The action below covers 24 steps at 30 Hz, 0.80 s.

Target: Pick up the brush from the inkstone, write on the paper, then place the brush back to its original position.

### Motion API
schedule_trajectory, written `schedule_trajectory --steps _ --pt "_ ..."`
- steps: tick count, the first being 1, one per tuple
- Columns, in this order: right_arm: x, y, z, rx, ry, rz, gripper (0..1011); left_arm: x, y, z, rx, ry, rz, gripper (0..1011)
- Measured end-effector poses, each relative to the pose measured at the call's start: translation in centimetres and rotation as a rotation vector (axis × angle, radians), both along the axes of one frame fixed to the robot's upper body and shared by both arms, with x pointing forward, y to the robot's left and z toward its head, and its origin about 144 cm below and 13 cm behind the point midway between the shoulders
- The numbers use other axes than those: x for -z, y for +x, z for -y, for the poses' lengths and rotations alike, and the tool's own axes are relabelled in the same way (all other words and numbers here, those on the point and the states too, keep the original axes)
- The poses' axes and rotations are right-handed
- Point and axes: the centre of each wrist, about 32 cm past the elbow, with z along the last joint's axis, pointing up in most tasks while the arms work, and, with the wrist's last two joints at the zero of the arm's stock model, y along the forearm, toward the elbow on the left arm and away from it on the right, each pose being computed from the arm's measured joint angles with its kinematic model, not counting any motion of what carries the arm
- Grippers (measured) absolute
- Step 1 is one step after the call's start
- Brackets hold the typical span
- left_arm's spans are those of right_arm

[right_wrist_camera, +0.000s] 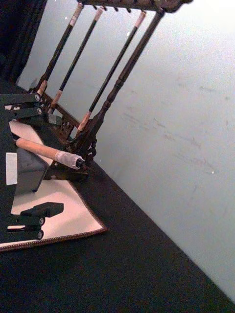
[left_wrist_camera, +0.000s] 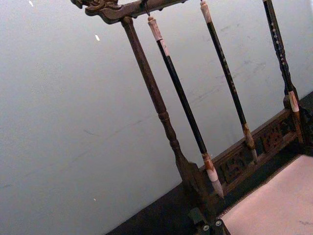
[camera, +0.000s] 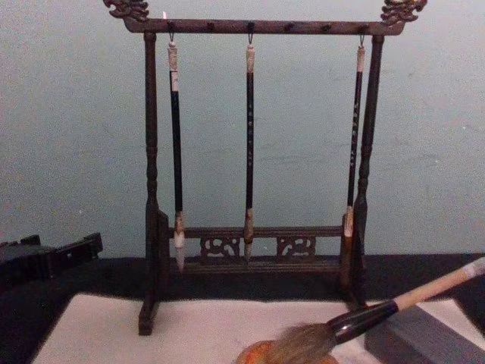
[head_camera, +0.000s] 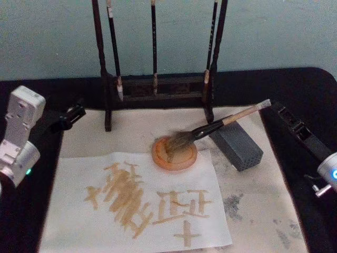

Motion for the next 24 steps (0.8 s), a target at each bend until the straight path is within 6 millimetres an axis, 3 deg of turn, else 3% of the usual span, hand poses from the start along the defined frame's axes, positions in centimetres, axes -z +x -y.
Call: schedule_trajectory --steps 24 --pt "0.5 2.5 -1.1 -0.039 0.109 -0.072 1001 0.0 0.0 0.0 0.0 0.0 0.0 1002"
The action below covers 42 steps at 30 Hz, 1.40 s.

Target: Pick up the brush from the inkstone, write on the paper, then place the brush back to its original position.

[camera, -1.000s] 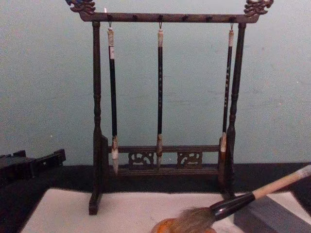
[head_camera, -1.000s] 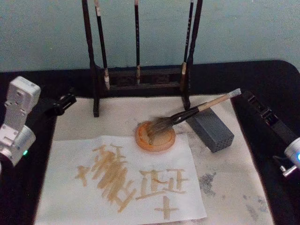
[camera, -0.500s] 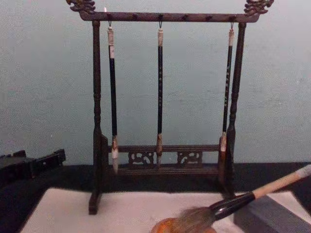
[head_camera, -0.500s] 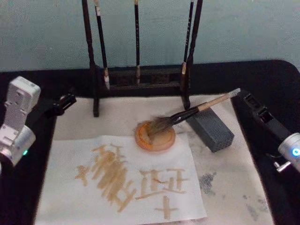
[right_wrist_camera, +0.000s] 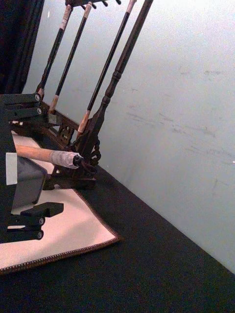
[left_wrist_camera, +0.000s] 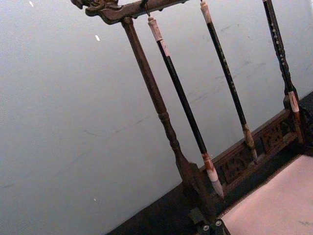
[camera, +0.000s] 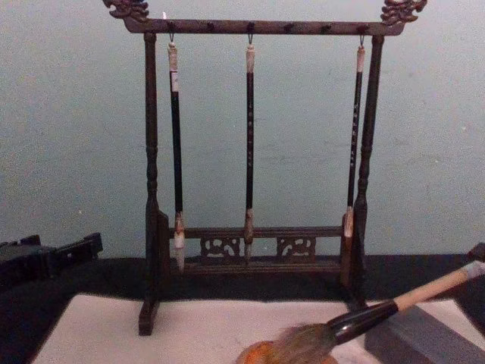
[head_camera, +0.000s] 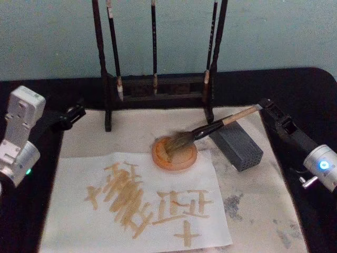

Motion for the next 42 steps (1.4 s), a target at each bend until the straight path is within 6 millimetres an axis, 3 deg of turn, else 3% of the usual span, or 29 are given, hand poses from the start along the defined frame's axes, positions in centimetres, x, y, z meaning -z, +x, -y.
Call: schedule_trajectory --steps 25,42 --pt "1.4 1.5 -1.3 -0.062 0.107 -0.05 1001 0.0 0.0 0.0 0.0 0.0 0.0 1002" --pt "0.8 1.8 -1.8 -0.089 0.106 -0.015 1001 0.0 0.0 0.0 0.0 0.0 0.0 1002"
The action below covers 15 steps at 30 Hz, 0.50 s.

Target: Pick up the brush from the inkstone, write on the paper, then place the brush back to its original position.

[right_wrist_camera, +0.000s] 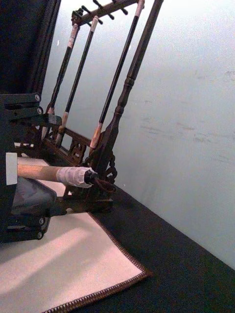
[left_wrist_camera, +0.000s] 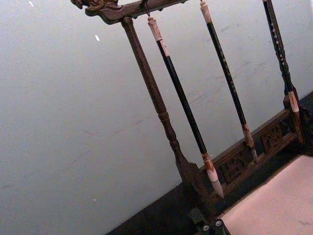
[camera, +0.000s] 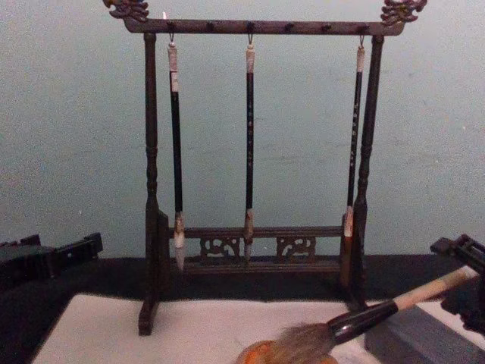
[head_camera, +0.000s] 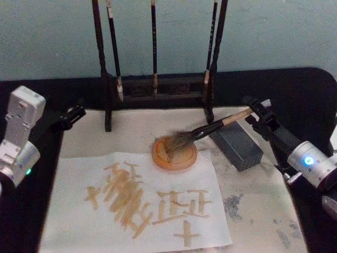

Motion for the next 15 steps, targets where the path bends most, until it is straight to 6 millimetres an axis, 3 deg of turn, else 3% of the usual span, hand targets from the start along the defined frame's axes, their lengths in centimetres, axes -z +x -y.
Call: schedule_trajectory --steps 15 --pt "-0.23 0.01 -0.02 0.002 -0.007 0.015 1001 0.0 0.0 0.0 0.0 0.0 0.0 1002"
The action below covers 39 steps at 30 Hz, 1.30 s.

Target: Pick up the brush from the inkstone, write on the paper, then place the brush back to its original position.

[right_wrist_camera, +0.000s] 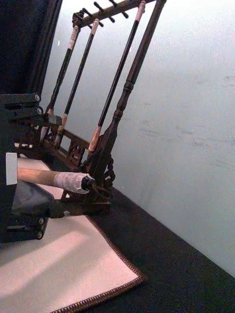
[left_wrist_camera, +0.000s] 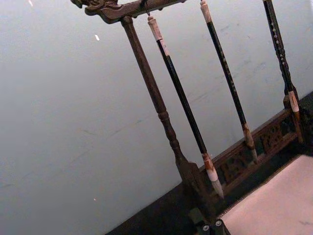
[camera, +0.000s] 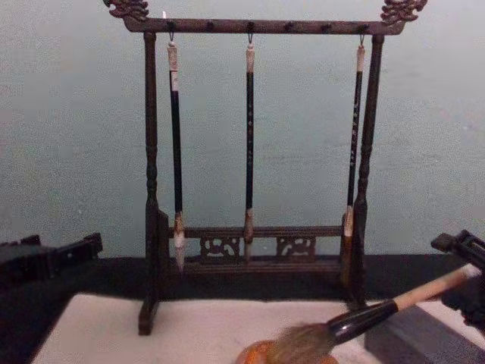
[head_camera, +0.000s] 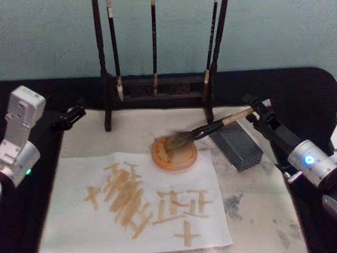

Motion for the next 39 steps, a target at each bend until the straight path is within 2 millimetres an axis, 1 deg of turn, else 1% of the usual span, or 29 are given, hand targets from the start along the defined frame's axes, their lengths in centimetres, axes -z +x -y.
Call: schedule_trajectory --steps 11,13,15,16,18,19,20,21,22,23,24,25,26,27,28,30,31,33,37,39 --pt "0.02 0.0 0.03 0.001 0.001 -0.002 996 0.0 0.0 0.0 0.0 0.0 0.0 1002" --pt "0.02 0.0 0.03 0.001 0.001 -0.003 962 0.0 0.0 0.0 0.0 0.0 0.0 1002" --pt "0.03 0.0 0.03 0.001 0.001 -0.003 903 0.0 0.0 0.0 0.0 0.0 0.0 1002" --pt "0.03 0.0 0.02 0.001 0.001 -0.003 903 0.0 0.0 0.0 0.0 0.0 0.0 1002" --pt "0.03 0.0 0.03 0.001 0.001 -0.004 836 0.0 0.0 0.0 0.0 0.0 0.0 1002" --pt "0.04 0.0 0.03 0.001 0.001 -0.004 818 0.0 0.0 0.0 0.0 0.0 0.0 1002" --pt "0.04 0.0 0.02 0.001 0.001 -0.004 764 0.0 0.0 0.0 0.0 0.0 0.0 1002" --pt "0.04 0.0 0.02 0.001 0.001 -0.004 764 0.0 0.0 0.0 0.0 0.0 0.0 1002" --pt "0.04 0.0 0.02 0.001 0.001 -0.004 728 0.0 0.0 0.0 0.0 0.0 0.0 1002" --pt "0.05 0.0 0.03 0.002 0.001 -0.004 671 0.0 0.0 0.0 0.0 0.0 0.0 1002" --pt "0.05 0.0 0.02 0.002 0.001 -0.005 671 0.0 0.0 0.0 0.0 0.0 0.0 1002" --pt "0.05 0.0 0.03 0.002 0.001 -0.005 626 0.0 0.0 0.0 0.0 0.0 0.0 1002" --pt "0.04 0.0 0.03 0.002 0.001 -0.005 611 0.0 0.0 0.0 0.0 0.0 0.0 1000" --pt "0.04 0.01 0.03 0.002 0.001 -0.005 555 0.0 0.0 0.0 0.0 0.0 0.0 1002" --pt "0.04 0.01 0.03 0.002 0.001 -0.005 523 0.0 0.0 0.0 0.0 0.0 0.0 1002" --pt "0.04 0.0 0.03 0.001 0.001 -0.005 484 0.0 0.0 0.0 0.0 0.0 0.0 1002" --pt "0.04 0.0 0.03 0.001 0.001 -0.005 421 0.0 0.0 0.0 0.0 0.0 0.0 1002" --pt "0.04 0.01 0.03 0.001 0.001 -0.005 377 0.0 0.0 0.0 0.0 0.0 0.0 1002" --pt "0.04 0.0 0.03 0.001 0.001 -0.005 214 0.0 0.0 0.0 0.0 0.0 0.0 1002" --pt "0.04 0.01 0.03 0.001 0.001 -0.005 170 0.0 0.0 0.0 0.0 0.0 0.0 1000"
